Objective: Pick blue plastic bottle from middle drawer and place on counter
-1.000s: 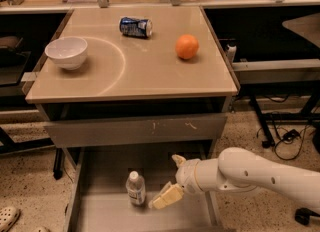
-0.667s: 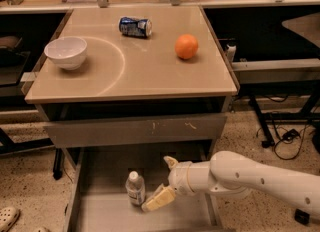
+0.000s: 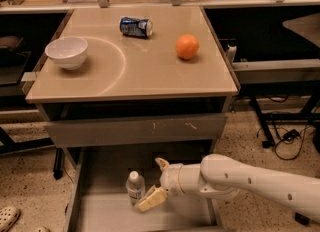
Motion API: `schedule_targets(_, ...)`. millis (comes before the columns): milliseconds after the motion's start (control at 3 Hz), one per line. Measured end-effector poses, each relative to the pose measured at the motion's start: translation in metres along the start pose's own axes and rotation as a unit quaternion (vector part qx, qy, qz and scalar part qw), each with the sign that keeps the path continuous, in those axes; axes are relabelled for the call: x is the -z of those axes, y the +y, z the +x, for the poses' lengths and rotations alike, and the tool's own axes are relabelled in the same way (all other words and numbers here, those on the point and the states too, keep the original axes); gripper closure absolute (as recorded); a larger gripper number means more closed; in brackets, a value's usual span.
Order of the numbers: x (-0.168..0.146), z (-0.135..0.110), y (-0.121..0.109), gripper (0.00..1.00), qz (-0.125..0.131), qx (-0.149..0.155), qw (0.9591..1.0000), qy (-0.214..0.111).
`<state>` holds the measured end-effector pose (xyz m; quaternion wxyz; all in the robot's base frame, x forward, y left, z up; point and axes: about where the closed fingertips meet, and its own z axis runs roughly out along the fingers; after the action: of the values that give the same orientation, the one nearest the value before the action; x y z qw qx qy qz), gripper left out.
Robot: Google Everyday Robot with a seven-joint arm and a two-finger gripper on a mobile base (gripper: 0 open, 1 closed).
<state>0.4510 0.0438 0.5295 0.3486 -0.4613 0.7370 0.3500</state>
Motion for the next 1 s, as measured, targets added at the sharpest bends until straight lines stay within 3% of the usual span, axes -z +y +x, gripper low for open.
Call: schedule_targets(1000, -0.043, 0.003, -0.013, 0.0, 0.007, 0.012, 0.9988, -0.046)
